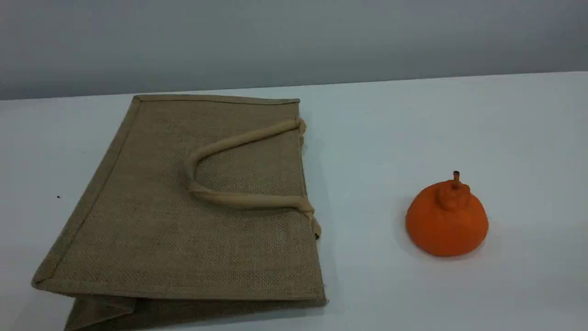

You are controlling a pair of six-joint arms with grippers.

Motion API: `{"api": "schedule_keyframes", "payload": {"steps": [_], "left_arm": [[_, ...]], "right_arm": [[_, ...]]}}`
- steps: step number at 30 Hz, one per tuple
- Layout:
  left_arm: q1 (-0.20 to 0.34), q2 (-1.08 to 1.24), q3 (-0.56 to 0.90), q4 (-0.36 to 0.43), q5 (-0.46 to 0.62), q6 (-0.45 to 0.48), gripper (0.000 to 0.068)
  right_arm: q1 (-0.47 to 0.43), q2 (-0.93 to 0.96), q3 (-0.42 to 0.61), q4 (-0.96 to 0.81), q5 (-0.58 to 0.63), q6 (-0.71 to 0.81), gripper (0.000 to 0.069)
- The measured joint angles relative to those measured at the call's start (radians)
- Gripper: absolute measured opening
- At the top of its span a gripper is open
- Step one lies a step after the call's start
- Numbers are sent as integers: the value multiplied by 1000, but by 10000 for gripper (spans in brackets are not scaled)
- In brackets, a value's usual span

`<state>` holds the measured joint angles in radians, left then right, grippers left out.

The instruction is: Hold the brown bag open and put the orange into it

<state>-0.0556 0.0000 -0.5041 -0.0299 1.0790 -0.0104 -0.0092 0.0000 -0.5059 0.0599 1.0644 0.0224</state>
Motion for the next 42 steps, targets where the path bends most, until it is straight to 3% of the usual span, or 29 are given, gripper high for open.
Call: {"api": "schedule_keyframes", "payload": {"steps": [5,10,16,27,34,42], "left_arm": [[-3,23,-7,2,-6,4,459],[-3,168,-64,1,-79,10,459],[-3,438,-158,-63,-187,10,459],[-1,940,-169,-55,-472,-55,459],[-1,1213,-169,-141,-655,-53,459],[-82,1459,-265,-158,-741,-51,459]], "right_arm": [[0,0,0,17,-4,-10,489],[0,79,-15,53,-25,-54,489],[0,269,-34,194,-165,-103,489],[0,681,-34,390,-463,-209,489],[0,925,-34,536,-615,-351,489],[0,1164,-34,762,-716,-582,489]]}}
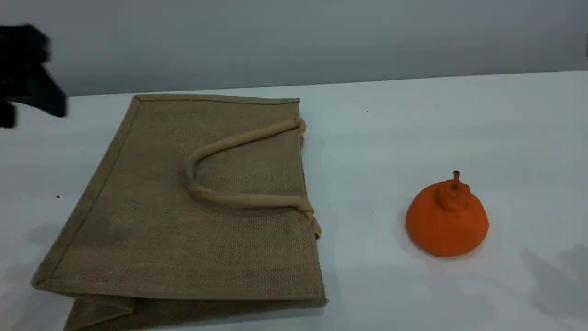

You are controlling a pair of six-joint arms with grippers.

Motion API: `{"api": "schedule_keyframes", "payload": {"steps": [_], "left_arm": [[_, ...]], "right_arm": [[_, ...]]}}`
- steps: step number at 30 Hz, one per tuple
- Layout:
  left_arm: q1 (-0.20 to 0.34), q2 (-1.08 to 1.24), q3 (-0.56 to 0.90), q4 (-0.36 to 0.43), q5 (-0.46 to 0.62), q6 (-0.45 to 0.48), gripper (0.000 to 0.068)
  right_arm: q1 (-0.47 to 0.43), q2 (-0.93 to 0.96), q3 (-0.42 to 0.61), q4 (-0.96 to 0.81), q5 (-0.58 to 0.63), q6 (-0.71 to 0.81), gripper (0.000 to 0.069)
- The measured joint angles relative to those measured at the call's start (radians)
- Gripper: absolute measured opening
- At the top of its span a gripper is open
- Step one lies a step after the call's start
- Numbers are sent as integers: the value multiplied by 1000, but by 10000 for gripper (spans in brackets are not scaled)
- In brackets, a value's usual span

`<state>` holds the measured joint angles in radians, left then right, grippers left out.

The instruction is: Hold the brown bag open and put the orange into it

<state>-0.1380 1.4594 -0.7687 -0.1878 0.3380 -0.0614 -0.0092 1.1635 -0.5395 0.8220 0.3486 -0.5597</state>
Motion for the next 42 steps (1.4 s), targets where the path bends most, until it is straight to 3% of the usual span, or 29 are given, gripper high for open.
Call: {"api": "schedule_keyframes", "payload": {"steps": [3,10,15,19,31,42], "left_arm": [[-34,73,-45,0,-21,-8,459],[-41,242,-132,-9,-37,-31,459],[-83,359,-202,-9,-35,-31,459],[-118,448,-259,-9,-39,-31,459],[-155,613,-366,-6,-50,-52,459],[-156,665,-375,2,-58,-84,430]], "right_arm": [[0,54,0,97,-28,-92,489],[0,100,0,338,-23,-316,489],[0,107,0,447,-23,-423,489],[0,107,0,459,-20,-439,489],[0,106,0,458,-14,-443,489],[0,106,0,458,-15,-447,489]]}}
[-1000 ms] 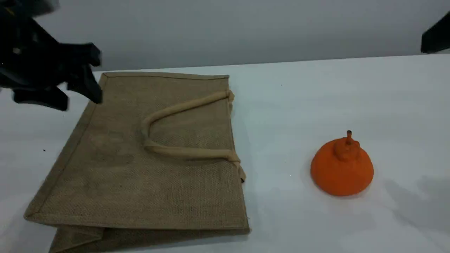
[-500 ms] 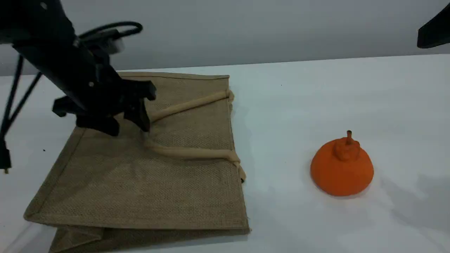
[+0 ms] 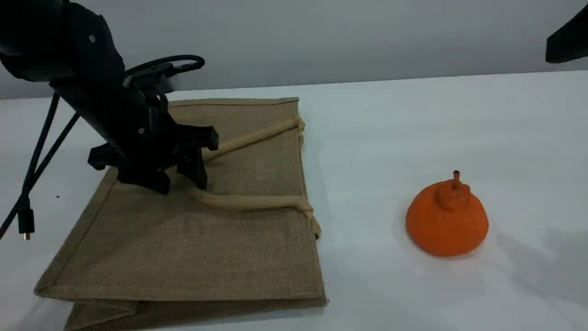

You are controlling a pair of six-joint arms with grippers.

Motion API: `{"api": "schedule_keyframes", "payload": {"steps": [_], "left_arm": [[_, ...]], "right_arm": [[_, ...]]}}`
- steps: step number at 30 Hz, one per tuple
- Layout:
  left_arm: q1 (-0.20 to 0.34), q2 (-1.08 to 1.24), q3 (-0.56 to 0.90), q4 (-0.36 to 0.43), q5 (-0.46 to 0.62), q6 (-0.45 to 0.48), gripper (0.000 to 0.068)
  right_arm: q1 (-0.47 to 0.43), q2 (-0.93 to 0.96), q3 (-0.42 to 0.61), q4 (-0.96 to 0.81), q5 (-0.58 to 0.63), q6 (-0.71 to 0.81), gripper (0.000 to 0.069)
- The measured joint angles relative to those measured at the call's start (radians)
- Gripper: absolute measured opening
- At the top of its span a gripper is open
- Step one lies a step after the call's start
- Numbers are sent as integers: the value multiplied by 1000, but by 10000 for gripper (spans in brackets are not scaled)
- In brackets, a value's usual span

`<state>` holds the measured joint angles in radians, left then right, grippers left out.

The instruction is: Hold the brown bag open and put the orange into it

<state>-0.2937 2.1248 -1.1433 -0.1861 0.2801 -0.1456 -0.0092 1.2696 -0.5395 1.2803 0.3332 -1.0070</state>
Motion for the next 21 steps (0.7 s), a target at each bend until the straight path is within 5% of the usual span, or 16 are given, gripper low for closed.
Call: {"api": "schedule_keyframes", "payload": {"steps": [3,9,14,21], "left_arm": [[0,0,0,0,0,0,352],[0,0,0,0,-2,0,92],[0,-31,-9,1,17,24,86],[-9,-159,-115,7,204,88,86]], "right_arm": [[0,0,0,0,0,-1,489],[0,0,0,0,0,-1,489],[0,0,0,4,63,-26,489],[0,0,0,138,105,-111,489]]}}
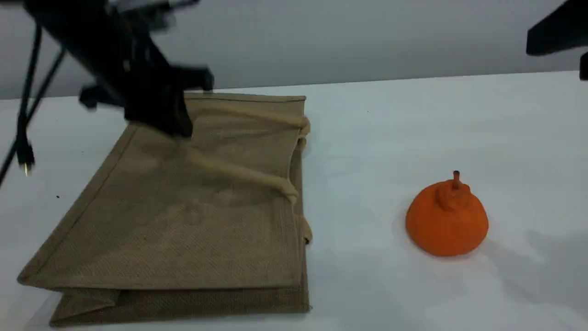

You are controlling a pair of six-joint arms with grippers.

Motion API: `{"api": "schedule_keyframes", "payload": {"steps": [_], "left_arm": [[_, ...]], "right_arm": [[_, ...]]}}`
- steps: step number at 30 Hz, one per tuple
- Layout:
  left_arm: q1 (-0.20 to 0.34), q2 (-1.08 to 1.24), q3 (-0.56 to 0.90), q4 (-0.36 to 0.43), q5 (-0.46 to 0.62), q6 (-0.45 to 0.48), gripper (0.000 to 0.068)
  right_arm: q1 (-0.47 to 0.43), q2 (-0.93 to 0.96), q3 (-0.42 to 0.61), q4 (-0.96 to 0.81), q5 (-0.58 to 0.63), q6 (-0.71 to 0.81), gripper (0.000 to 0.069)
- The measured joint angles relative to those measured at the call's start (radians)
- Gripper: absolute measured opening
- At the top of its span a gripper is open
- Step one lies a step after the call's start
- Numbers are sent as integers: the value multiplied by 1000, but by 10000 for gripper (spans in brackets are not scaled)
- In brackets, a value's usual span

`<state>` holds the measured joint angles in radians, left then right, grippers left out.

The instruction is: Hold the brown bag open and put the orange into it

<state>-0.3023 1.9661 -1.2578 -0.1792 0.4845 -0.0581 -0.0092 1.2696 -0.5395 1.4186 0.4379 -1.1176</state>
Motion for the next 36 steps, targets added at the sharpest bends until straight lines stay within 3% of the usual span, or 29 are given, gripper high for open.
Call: {"api": "schedule_keyframes", "payload": {"steps": [7,13,20,27,36], "left_arm": [[-50,-179,-113,-2,222,58,86],[-78,-308,-194,0,355,86,86],[-79,-386,-211,28,496,112,86],[-79,-436,-212,25,532,112,86],[-79,-433,-212,24,528,112,86]], "right_arm": [[53,0,4,46,65,-100,489],[174,61,3,108,-100,-115,489],[282,205,3,229,-250,-238,489],[282,346,-16,328,-253,-430,489],[282,480,-90,327,-246,-453,489]]}}
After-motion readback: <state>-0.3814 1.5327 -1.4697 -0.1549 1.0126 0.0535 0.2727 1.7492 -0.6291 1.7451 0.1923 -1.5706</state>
